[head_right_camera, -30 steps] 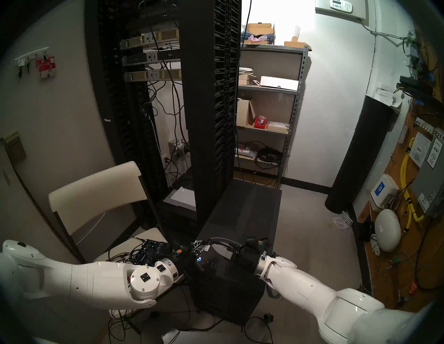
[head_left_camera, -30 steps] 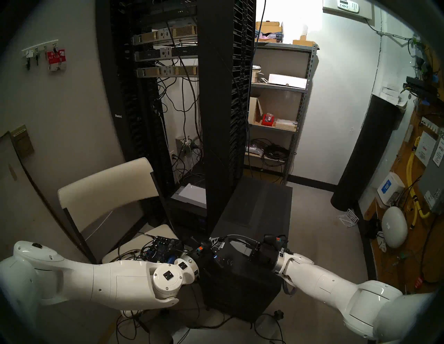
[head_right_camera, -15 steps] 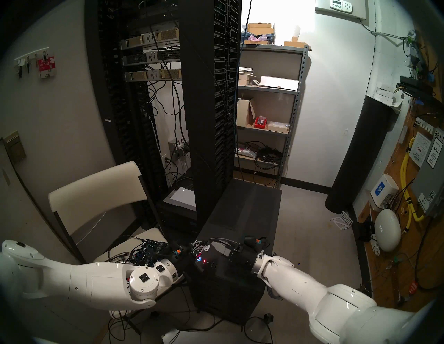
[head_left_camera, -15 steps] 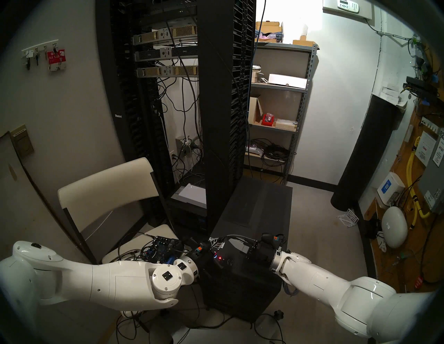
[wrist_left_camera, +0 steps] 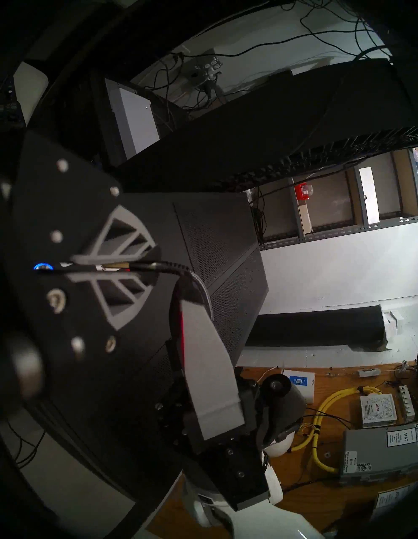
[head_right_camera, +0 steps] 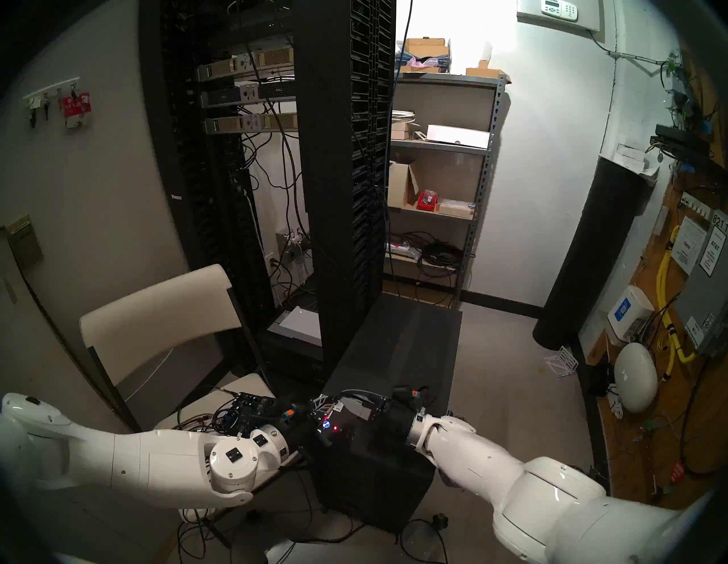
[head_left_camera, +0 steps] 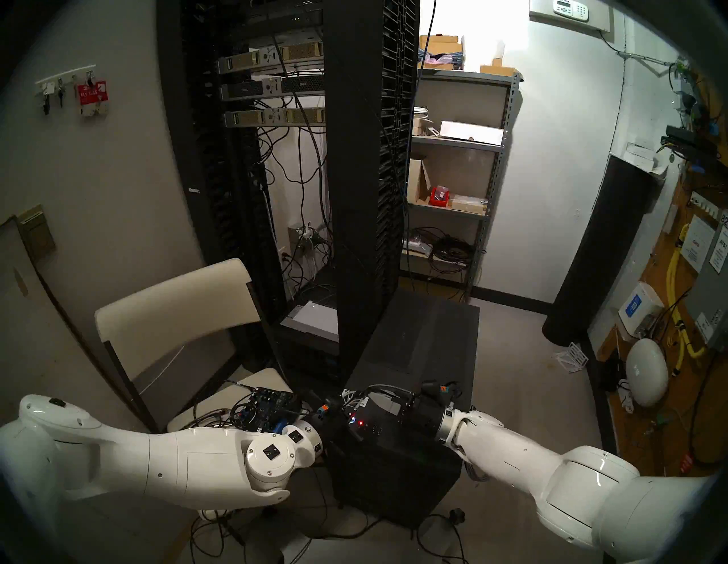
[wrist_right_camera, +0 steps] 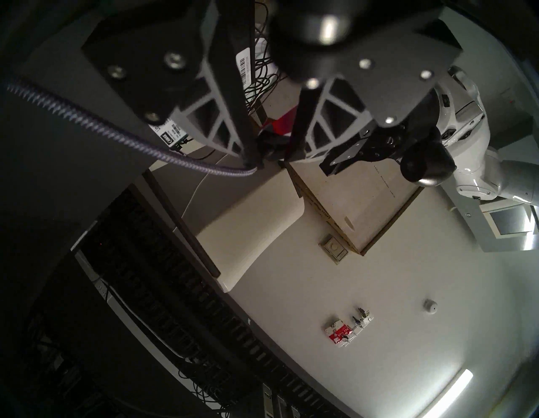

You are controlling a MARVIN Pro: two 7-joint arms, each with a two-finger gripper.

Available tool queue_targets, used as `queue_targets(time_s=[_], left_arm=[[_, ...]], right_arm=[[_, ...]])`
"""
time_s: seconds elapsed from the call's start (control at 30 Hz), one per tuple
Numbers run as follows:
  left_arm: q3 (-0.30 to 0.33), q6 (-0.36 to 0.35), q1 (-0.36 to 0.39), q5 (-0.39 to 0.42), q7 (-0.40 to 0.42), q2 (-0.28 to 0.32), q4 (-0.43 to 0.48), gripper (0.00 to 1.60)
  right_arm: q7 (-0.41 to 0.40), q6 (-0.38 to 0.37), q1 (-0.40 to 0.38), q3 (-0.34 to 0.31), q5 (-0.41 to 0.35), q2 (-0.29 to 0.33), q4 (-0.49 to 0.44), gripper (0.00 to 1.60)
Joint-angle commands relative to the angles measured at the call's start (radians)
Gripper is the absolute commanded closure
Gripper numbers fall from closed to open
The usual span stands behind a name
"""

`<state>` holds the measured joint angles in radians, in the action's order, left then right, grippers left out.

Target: Insert the cable into the workstation's USB slot

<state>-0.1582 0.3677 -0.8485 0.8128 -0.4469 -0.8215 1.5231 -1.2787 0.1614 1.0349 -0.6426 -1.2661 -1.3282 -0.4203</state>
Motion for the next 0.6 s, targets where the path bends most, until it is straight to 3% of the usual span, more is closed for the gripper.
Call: queue_targets(time_s=[0.0,0.57], left_arm=[[0.010,0.012,0.010,0.000,0.007,-0.011,0.017,1.60],[0.011,0.015,-0.001,-0.001,0.007,-0.010,0.022,1.60]], right_arm=[[0.004,0.009,-0.049,-0.006,0.000,-0.059,0.016,0.83],[-0.044,0.029,-0.091,-0.034,0.003,-0.086,0.095,0.87]])
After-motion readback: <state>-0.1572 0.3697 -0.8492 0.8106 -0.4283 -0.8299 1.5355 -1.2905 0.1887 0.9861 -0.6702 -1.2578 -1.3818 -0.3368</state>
